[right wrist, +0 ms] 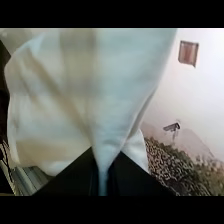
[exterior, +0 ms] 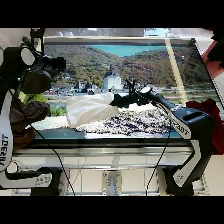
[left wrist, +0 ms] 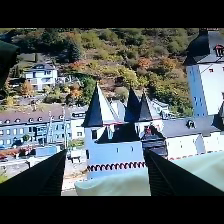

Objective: Fold the shirts.

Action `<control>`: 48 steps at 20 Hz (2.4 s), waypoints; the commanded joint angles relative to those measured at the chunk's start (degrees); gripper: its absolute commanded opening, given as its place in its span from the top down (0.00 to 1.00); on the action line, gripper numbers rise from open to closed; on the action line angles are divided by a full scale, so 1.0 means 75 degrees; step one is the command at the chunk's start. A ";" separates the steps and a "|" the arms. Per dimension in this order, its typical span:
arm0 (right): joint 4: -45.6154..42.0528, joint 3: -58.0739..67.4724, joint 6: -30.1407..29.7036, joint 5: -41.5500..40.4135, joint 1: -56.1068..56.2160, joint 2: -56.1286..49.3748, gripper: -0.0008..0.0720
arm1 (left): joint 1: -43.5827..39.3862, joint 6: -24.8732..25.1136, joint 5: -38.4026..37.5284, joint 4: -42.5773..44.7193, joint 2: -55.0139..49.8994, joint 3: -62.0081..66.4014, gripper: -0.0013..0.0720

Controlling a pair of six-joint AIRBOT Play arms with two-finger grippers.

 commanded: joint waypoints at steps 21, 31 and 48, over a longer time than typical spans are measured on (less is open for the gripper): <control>-0.7892 0.0697 0.1798 0.4861 -1.0319 0.5590 0.95 | 0.0003 -0.0009 0.0055 -0.0548 0.0006 0.0009 0.25; -0.9165 -0.3077 0.2116 0.3054 -1.0535 0.5587 0.57 | -0.0003 -0.0009 0.0052 -0.1061 0.0006 0.0009 0.25; -0.2495 -0.1309 0.0254 0.1818 -0.7035 0.6881 0.54 | -0.0003 -0.0038 -0.0358 -0.1227 0.0006 0.0009 0.25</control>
